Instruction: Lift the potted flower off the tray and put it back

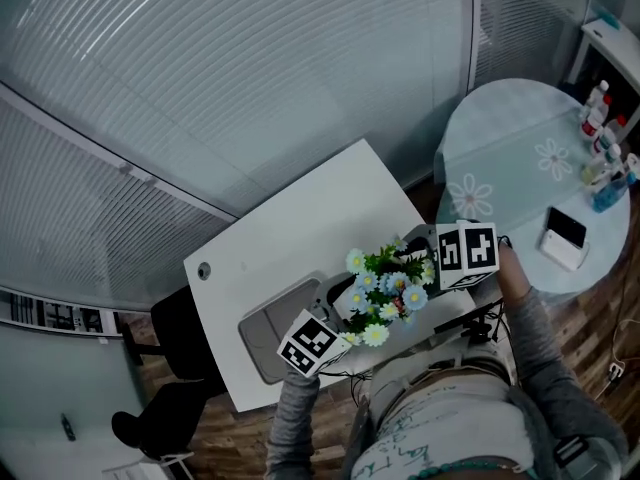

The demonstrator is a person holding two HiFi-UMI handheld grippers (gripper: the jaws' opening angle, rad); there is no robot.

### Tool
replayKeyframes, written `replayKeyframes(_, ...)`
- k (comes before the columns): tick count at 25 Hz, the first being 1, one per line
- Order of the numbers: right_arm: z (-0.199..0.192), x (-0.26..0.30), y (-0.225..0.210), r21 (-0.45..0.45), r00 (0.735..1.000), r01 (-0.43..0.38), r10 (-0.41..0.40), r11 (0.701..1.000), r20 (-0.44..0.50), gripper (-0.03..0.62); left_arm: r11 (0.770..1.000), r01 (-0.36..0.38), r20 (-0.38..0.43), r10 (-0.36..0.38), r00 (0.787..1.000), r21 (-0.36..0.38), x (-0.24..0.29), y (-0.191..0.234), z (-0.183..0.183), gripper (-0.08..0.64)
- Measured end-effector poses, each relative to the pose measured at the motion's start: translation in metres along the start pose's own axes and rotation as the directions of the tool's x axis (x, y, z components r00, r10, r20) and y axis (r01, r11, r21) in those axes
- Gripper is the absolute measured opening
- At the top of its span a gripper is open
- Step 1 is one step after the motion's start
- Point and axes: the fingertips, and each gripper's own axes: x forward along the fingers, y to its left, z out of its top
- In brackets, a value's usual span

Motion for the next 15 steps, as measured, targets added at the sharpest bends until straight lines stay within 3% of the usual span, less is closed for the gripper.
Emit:
replayKeyframes(5, 0.007, -0.004, 0.007, -0.024, 1.0, -0.007, 0.007, 1.0, 0.001, 0.362, 1.0, -0.028, -0.002, 0.028, 1.0, 0.008, -0.007, -0.006, 0.008, 0.428)
replayKeyframes(15, 0.027, 0.009, 0.018, -0.013, 1.0, 0.02, -0.02, 1.0, 0.01, 0.362, 1.0, -0.009, -0.005, 0.009, 1.0, 0.024, -0.032, -0.01, 0.0, 0.428)
